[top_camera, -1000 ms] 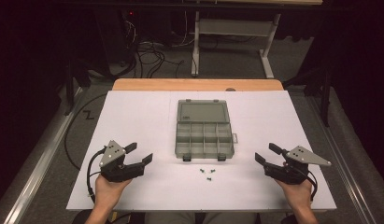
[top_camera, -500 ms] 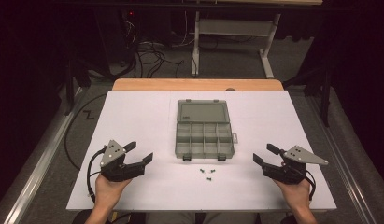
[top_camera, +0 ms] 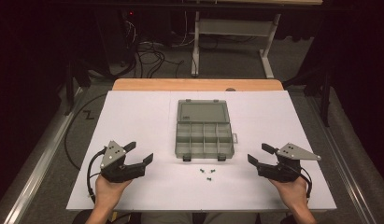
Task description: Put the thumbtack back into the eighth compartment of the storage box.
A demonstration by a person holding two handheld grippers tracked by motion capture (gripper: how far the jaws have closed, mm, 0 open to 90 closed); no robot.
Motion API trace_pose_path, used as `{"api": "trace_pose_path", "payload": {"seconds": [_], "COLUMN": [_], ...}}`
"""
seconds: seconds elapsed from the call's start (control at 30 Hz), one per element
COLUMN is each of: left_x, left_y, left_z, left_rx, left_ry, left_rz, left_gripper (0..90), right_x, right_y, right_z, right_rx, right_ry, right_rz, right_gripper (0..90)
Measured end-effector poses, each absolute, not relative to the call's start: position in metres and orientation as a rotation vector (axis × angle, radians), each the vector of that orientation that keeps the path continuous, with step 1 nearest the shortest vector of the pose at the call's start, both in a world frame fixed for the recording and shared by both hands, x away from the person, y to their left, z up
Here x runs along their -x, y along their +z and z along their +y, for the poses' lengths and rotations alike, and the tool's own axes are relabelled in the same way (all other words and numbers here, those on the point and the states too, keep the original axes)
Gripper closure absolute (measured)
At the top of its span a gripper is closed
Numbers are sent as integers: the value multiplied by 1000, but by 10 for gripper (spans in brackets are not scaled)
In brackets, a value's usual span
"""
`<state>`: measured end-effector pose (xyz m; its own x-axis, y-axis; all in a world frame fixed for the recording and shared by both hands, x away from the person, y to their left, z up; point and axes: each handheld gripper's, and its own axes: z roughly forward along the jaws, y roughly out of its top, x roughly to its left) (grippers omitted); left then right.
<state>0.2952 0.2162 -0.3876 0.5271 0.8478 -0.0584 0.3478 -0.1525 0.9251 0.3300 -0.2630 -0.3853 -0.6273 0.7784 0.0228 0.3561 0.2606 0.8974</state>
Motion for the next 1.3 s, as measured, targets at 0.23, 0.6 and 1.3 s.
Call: {"api": "trace_pose_path", "payload": {"seconds": [0.23, 0.6, 1.3], "left_x": [-296, -297, -297], "left_y": [-388, -389, -389], "left_z": [217, 218, 217], "left_rx": [-1724, -1713, -1715], "left_ry": [603, 598, 592], "left_rz": [1018, 1021, 1016], "left_gripper": [232, 219, 217], "right_x": [-334, -340, -360], "right_y": [-385, -376, -381], "right_z": [-248, -225, -177], "right_rx": [-1023, -1033, -947], "right_ry": [1272, 1142, 900], "right_rz": [2236, 2398, 2690], "right_gripper": [351, 448, 499]}}
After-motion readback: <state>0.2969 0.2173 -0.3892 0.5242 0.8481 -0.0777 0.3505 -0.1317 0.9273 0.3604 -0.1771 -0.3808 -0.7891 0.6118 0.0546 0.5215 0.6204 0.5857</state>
